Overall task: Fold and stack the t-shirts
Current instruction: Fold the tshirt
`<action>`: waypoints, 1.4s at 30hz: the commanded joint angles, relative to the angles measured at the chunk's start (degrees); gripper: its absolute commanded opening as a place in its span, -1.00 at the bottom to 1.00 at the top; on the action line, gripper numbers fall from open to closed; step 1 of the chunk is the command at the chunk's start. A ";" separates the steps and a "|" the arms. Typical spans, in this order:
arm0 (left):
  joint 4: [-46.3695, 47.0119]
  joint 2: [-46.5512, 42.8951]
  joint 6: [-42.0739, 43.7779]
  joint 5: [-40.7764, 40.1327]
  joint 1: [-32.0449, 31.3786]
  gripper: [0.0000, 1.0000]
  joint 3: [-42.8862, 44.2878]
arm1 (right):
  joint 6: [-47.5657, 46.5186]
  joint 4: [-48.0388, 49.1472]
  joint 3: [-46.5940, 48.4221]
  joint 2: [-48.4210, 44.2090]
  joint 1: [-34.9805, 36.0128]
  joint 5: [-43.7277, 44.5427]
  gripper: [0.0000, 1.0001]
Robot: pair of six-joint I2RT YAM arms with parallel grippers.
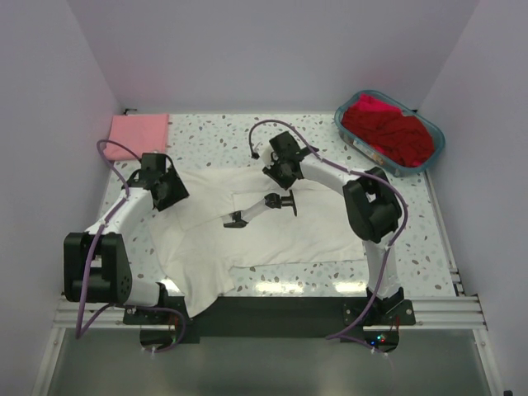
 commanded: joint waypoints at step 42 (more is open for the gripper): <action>1.26 -1.03 -0.53 -1.83 -0.19 0.21 -0.15 | 1.52 -2.20 -2.27 -4.07 -1.74 -0.32 -1.00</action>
